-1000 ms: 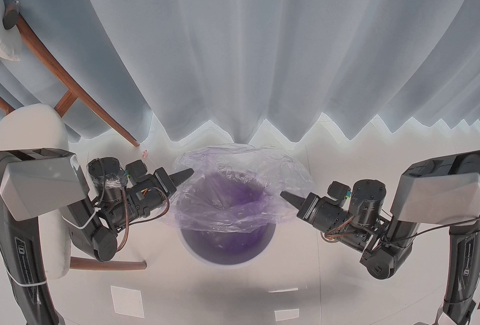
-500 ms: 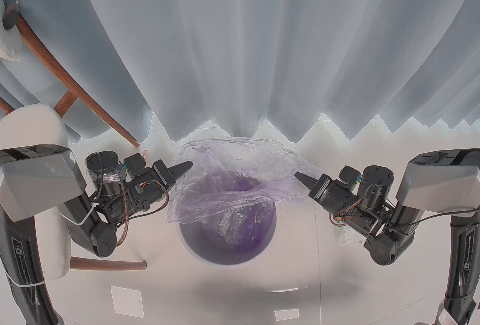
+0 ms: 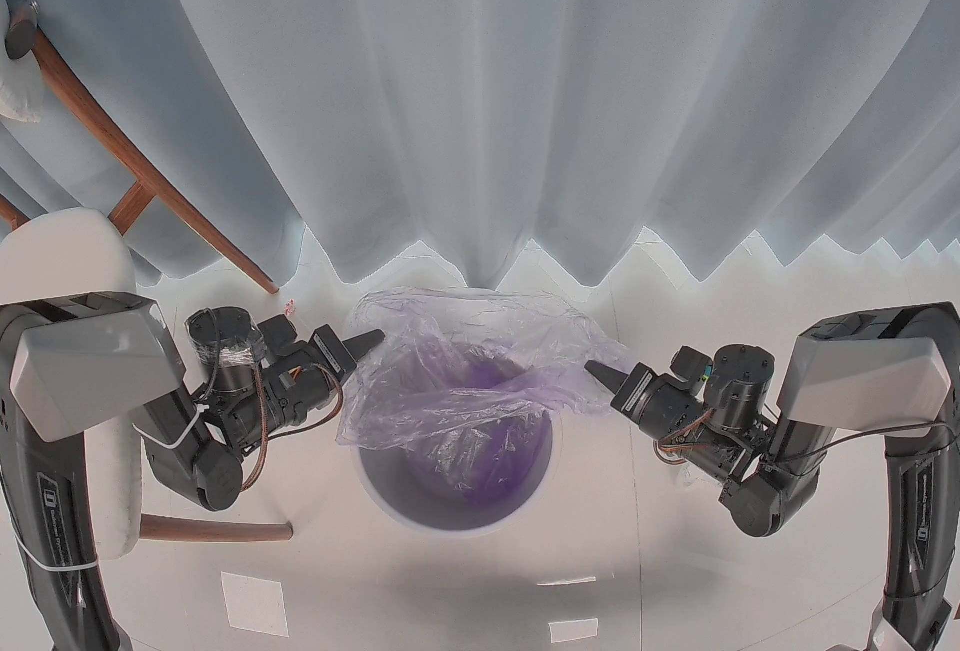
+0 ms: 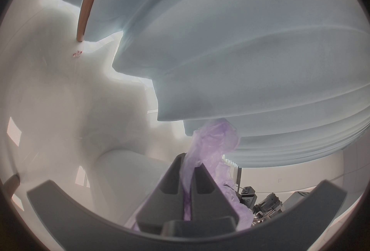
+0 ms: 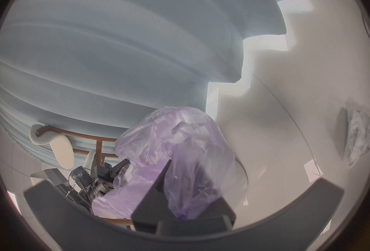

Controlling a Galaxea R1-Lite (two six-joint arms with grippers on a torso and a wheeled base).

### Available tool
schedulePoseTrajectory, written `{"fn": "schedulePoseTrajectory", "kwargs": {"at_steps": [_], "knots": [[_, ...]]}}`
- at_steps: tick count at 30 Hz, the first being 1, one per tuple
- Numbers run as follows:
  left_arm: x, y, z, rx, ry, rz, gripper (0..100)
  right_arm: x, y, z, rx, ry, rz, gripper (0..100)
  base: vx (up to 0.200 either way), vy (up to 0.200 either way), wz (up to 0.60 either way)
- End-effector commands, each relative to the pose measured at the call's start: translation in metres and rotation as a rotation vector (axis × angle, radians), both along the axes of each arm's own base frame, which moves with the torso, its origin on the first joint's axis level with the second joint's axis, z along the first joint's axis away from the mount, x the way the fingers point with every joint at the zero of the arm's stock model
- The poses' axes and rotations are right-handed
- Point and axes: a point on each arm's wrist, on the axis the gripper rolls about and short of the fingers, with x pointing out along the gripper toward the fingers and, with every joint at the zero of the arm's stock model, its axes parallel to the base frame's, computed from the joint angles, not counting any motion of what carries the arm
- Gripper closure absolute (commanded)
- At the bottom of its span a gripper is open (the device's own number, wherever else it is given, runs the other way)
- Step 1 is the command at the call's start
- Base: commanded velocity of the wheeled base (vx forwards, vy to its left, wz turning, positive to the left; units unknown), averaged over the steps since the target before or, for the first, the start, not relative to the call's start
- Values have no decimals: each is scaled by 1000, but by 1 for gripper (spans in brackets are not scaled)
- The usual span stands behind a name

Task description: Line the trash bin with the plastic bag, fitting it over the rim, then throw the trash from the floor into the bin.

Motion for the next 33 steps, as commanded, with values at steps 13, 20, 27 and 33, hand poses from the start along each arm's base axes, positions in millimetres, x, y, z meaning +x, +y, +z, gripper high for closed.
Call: {"fn": "schedulePoseTrajectory", "kwargs": {"at_steps": [13,20,27,33], "knots": [[-3,0,-17,21,77,2,100,-14,11,-23,-43,59,47,100,0,0,0],[-4,2,-20,29,113,6,100,-20,13,-28,-64,73,62,100,0,0,0],[-4,3,-24,33,126,9,100,-22,12,-29,-72,78,64,100,0,0,0],[-7,5,-28,37,146,12,100,-29,16,-30,-80,92,81,100,0,0,0]]}}
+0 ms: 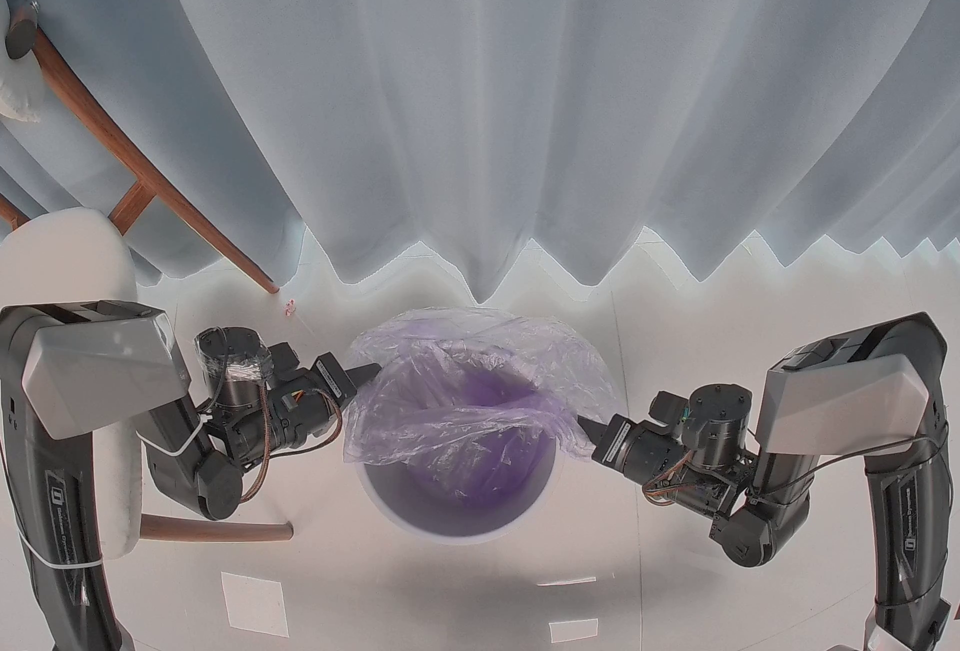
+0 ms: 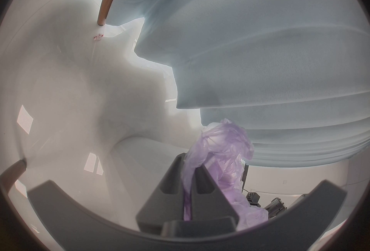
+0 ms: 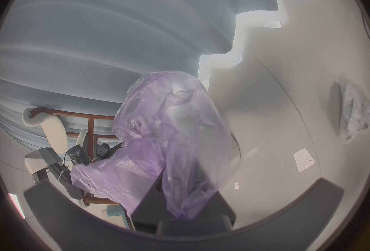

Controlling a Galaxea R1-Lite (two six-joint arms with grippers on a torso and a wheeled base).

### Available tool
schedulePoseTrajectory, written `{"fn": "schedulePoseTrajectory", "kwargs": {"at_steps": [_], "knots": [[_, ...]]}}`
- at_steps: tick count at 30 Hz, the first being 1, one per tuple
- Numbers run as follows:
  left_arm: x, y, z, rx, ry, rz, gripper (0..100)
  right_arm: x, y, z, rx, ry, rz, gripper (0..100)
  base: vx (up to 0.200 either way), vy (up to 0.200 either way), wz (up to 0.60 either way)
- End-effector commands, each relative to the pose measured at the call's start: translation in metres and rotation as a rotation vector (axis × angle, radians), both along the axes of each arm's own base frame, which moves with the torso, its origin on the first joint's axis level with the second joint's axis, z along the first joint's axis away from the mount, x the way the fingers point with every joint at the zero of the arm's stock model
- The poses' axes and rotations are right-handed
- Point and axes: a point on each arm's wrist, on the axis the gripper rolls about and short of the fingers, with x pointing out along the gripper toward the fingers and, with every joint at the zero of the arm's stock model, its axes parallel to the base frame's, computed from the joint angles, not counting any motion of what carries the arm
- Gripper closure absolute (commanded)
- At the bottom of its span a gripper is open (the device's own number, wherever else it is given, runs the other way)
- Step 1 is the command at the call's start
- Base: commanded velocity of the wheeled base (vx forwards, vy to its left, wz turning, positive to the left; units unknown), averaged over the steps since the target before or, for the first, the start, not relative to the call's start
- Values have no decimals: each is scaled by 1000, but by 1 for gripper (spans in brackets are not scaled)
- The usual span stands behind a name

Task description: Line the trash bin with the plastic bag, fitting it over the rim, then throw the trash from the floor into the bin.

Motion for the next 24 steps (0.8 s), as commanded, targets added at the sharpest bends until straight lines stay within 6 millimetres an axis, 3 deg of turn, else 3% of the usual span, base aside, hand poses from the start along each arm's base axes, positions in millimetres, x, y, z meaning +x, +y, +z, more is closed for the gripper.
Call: {"fn": "schedulePoseTrajectory", "kwargs": {"at_steps": [1,12,24], "knots": [[-3,1,-3,4,18,1,100,-5,3,0,4,-3,14,100,0,0,0],[-3,11,-4,5,27,25,100,-6,7,3,13,-10,25,100,0,0,0],[-13,12,37,-25,-76,22,100,4,-3,34,63,-94,-17,100,0,0,0]]}}
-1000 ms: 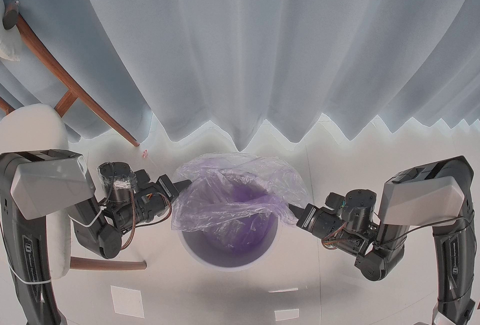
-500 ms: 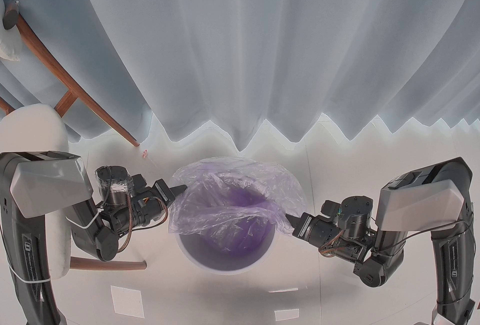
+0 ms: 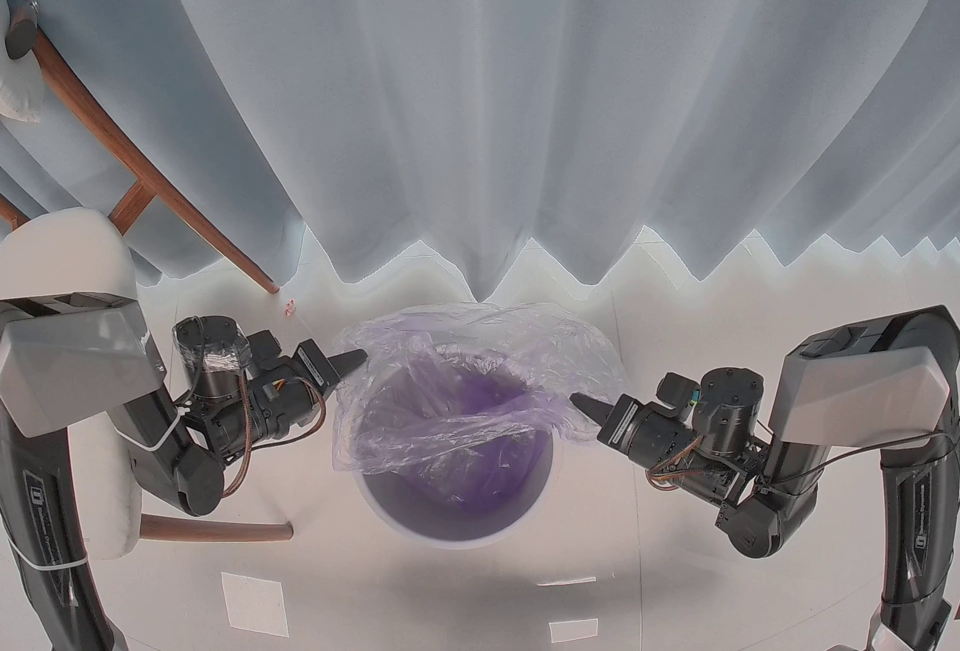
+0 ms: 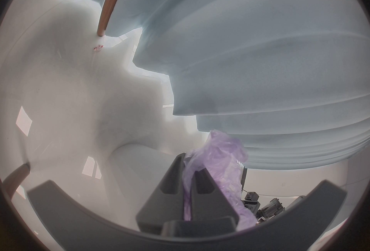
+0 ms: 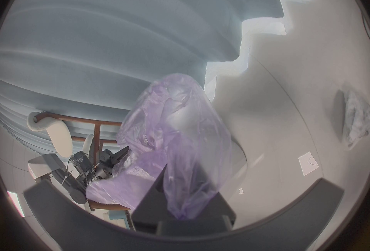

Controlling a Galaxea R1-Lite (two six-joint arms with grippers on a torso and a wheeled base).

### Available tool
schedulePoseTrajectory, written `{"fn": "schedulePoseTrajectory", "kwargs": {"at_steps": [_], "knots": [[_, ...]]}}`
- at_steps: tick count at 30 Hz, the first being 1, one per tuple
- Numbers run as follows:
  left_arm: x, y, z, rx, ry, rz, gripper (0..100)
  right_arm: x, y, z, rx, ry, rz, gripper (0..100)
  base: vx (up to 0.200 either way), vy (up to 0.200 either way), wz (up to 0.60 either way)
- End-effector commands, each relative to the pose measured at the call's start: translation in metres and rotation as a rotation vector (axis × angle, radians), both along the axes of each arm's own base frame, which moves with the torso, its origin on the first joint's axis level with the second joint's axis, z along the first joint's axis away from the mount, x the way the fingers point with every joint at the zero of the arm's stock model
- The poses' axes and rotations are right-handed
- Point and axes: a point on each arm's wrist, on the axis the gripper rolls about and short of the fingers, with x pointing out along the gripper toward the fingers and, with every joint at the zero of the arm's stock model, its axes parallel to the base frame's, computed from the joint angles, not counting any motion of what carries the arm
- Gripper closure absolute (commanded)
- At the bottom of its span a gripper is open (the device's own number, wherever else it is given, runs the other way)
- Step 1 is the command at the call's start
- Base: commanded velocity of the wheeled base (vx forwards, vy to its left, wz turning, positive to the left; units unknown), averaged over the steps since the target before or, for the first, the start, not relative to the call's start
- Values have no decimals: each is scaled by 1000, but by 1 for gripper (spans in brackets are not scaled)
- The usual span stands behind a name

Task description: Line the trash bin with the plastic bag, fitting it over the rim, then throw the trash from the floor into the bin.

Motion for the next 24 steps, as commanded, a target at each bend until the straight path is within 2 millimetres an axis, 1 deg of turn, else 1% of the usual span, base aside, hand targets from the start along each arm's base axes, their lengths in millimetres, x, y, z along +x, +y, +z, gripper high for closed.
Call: {"fn": "schedulePoseTrajectory", "kwargs": {"at_steps": [1,4,6,11,14,17,18,20,21,22,24], "knots": [[-6,2,24,-15,-58,1,100,2,-5,19,32,-58,-14,100,0,0,0],[-4,5,27,-17,-69,10,100,5,-10,24,40,-73,-29,100,0,0,0],[-2,7,25,-17,-66,16,100,7,-11,25,42,-75,-34,100,0,0,0],[2,10,18,-13,-56,26,100,11,-15,19,37,-66,-50,100,0,0,0],[5,14,18,-14,-58,36,100,12,-18,17,34,-60,-57,100,0,0,0],[8,16,9,-9,-34,43,100,14,-17,13,31,-51,-58,100,0,0,0],[8,16,9,-9,-34,43,100,14,-17,13,31,-51,-58,100,0,0,0],[11,18,-3,-4,-3,45,100,14,-15,4,19,-34,-52,100,0,0,0],[11,18,-4,-3,-2,45,100,14,-15,3,18,-33,-52,100,0,0,0],[12,17,-9,-1,12,47,100,14,-14,-1,11,-23,-49,100,0,0,0],[12,17,-11,1,15,45,100,13,-13,-2,7,-21,-47,100,0,0,0]]}}
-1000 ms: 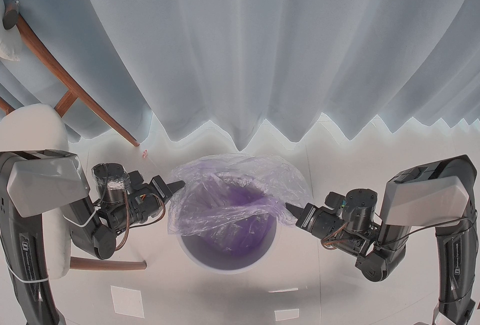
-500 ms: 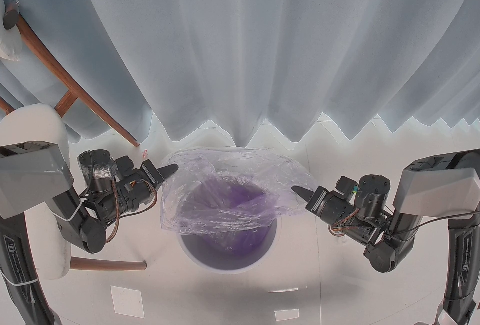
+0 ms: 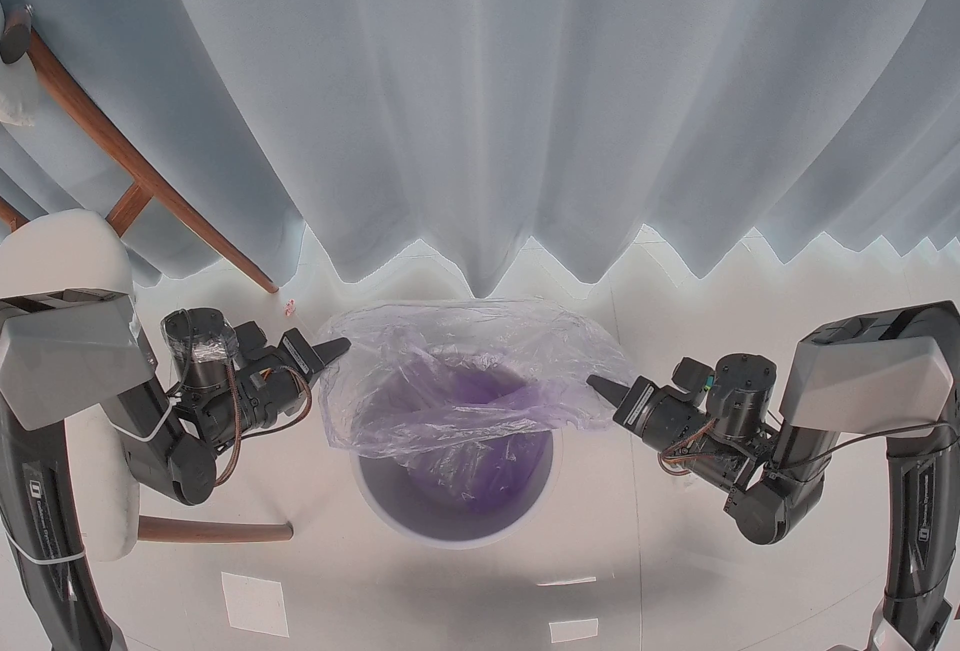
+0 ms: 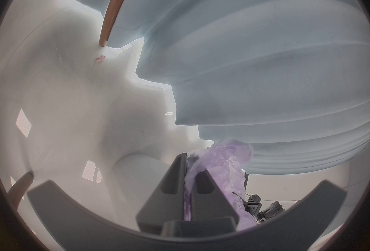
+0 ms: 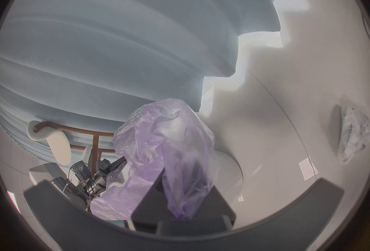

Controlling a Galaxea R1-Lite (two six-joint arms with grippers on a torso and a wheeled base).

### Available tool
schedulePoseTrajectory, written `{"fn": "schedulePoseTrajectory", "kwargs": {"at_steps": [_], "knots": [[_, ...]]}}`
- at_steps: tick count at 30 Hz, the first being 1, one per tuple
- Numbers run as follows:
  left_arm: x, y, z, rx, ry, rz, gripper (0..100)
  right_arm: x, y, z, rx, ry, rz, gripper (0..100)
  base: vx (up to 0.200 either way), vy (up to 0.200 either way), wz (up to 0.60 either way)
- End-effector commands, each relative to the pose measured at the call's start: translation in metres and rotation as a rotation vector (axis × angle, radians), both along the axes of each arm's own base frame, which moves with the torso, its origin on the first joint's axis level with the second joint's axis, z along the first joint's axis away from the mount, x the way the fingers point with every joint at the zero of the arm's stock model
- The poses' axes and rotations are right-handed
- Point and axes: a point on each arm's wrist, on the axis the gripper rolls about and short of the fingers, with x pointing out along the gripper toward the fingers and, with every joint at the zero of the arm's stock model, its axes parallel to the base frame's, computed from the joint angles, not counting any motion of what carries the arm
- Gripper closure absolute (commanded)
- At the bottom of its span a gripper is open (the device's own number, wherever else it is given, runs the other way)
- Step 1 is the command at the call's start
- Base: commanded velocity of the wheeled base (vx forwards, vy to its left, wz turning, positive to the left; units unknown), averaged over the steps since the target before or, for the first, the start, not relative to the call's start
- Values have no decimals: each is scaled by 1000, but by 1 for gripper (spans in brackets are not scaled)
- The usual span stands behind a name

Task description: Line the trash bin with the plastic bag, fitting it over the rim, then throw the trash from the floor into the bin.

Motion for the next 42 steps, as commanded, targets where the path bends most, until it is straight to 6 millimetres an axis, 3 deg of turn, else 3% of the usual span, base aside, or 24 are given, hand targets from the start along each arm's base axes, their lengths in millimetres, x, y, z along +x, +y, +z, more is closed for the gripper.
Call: {"fn": "schedulePoseTrajectory", "kwargs": {"at_steps": [1,15,25,27,31,35,36,38,42], "knots": [[2,0,-14,7,39,2,100,0,2,-9,-7,10,6,100,0,0,0],[-14,1,-29,26,119,-6,100,-6,6,-17,-23,35,22,100,0,0,0],[-14,9,-33,30,134,16,100,-11,6,-24,-37,65,29,100,0,0,0],[-14,9,-35,33,132,19,100,-10,6,-22,-37,58,28,100,0,0,0],[-17,7,-25,32,102,14,100,-12,6,-1,-13,7,28,100,0,0,0],[-24,2,-15,33,78,-4,100,-19,13,3,-13,1,57,100,0,0,0],[-25,1,-15,35,78,-7,100,-21,14,4,-13,0,61,0,0,0,0],[-26,0,-12,40,67,-12,100,-24,15,6,-10,2,62,0,0,0,0],[-29,-2,-7,75,31,-7,100,-55,20,29,-6,-11,118,0,0,0,0]]}}
